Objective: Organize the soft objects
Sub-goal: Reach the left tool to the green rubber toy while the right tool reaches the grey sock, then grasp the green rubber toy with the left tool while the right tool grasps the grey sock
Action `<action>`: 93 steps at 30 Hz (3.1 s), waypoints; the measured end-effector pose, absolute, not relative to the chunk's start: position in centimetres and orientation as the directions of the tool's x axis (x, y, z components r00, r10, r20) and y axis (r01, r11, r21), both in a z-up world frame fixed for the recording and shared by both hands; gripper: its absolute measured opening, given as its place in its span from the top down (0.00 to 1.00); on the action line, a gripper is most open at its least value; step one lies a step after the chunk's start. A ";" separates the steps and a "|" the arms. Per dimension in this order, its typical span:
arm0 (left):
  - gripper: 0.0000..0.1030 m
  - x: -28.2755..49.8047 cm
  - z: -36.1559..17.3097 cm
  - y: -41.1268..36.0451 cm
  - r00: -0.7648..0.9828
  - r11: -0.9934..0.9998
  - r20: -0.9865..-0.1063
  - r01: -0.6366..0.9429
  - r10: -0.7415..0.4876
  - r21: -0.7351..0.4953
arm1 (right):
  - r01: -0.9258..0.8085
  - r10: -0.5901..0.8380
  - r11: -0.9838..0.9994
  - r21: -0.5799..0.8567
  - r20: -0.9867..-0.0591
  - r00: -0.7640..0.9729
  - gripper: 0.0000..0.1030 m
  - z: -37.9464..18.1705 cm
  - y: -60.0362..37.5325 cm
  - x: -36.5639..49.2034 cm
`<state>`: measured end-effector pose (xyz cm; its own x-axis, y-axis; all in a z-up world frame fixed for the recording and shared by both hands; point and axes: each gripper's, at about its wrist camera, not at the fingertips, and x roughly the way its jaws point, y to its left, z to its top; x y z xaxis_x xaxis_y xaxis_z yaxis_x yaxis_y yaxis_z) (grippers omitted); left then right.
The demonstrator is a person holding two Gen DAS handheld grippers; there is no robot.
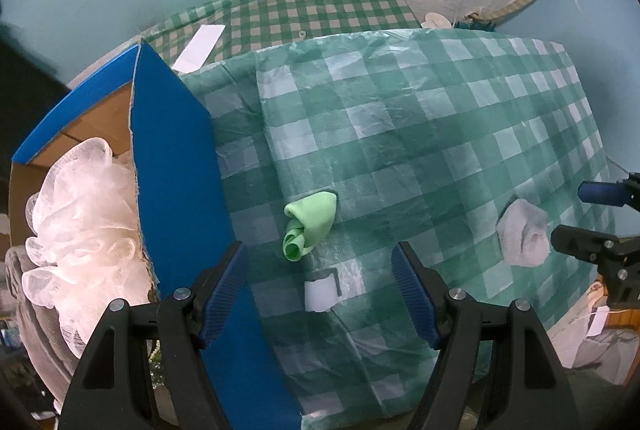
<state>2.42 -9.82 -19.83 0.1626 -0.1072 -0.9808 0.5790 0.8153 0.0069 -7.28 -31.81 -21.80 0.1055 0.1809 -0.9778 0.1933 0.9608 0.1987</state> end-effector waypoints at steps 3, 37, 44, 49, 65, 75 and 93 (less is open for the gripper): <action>0.27 2.4 -19.9 -9.7 0.181 0.808 -0.979 0.588 -0.097 0.028 | 0.193 0.180 0.961 0.197 -0.979 0.100 0.25 -22.1 -31.7 -7.1; 0.24 4.5 -23.4 -11.4 0.093 0.831 -0.996 0.554 -0.013 0.041 | 0.159 0.142 0.976 0.146 -0.989 0.039 0.67 -28.0 -31.1 -7.3; 0.26 5.5 -24.8 -11.5 0.078 0.843 -0.997 0.536 0.000 0.042 | 0.163 0.155 0.973 0.166 -0.985 0.078 0.68 -25.9 -32.2 -6.6; 0.32 6.2 -26.0 -11.4 0.065 0.847 -0.998 0.529 0.019 0.051 | 0.154 0.155 0.974 0.168 -0.983 0.099 0.67 -24.1 -32.3 -6.7; 0.75 6.3 -25.2 -11.3 0.077 0.857 -0.996 0.516 -0.038 0.007 | 0.097 0.157 0.981 0.169 -0.980 0.123 0.67 -21.7 -31.4 -4.5; 0.75 5.4 -21.5 -10.0 0.112 0.868 -0.989 0.497 -0.092 -0.024 | 0.062 0.165 0.983 0.174 -0.977 0.138 0.67 -20.1 -30.4 -4.3; 0.75 3.1 -13.0 -6.4 0.184 0.901 -0.962 0.420 -0.203 -0.109 | -0.047 0.208 0.978 0.202 -0.958 0.196 0.67 -14.7 -27.2 -3.1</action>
<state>3.10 -6.39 -12.99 0.1842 -0.2026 -0.9618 0.4203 0.9008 -0.1093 -3.13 -27.17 -14.73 0.1963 0.2075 -0.9583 -0.0475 0.9782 0.2021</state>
